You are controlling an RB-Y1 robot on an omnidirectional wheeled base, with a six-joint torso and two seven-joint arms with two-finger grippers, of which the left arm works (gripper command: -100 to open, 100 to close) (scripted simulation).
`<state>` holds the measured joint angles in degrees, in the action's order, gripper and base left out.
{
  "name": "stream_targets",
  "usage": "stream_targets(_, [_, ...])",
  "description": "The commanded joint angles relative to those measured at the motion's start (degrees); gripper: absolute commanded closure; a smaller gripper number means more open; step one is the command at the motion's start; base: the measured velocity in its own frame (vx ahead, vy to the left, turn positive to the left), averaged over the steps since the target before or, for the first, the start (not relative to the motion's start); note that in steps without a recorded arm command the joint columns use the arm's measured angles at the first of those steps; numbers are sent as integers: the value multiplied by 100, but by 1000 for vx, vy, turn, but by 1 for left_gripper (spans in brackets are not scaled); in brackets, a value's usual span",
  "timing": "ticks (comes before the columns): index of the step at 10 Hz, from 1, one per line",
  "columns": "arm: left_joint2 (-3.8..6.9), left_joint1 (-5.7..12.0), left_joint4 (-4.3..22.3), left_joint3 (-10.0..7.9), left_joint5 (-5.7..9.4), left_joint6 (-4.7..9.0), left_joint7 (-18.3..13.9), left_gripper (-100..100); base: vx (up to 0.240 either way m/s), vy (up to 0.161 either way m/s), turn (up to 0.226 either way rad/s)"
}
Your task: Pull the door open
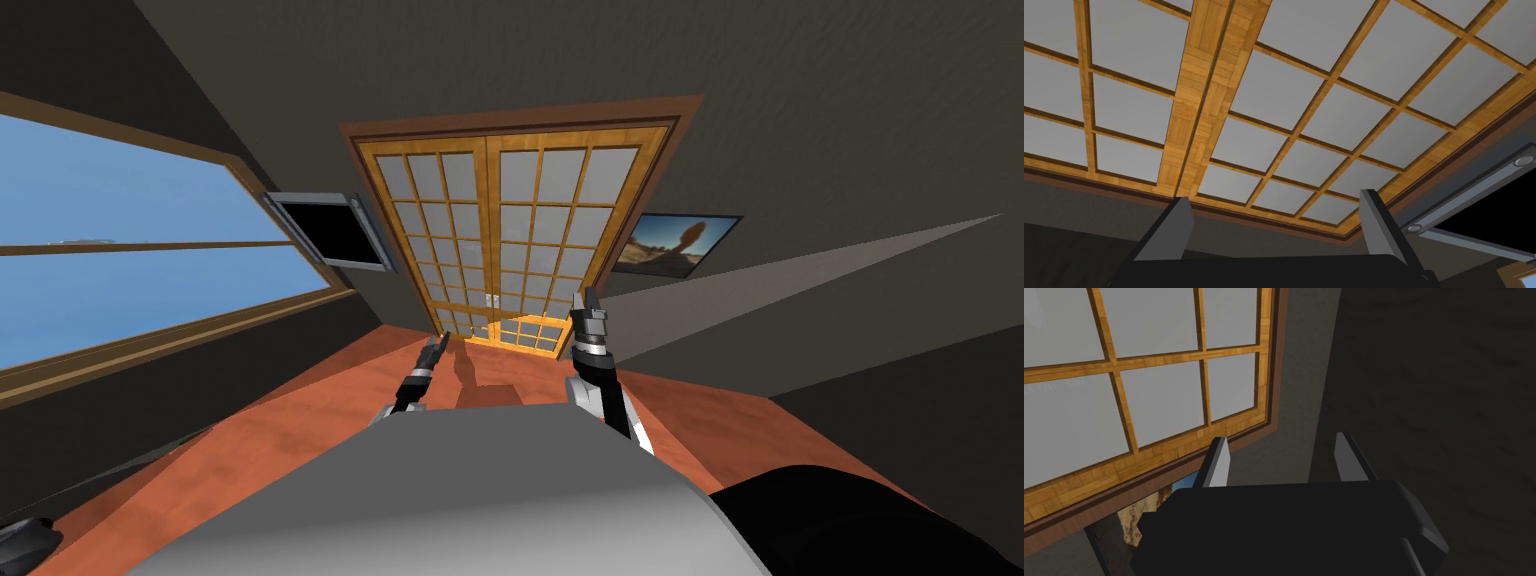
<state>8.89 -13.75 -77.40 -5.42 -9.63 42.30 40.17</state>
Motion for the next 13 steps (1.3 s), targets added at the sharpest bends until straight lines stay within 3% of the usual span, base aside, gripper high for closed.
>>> stream_targets(1, [23, 59, 213, -16, -16, 47, 201, -100, 108, -22, -65])
stream_targets(13, [179, 495, 1767, -147, -113, 448, 1498, -100, 110, -14, -69])
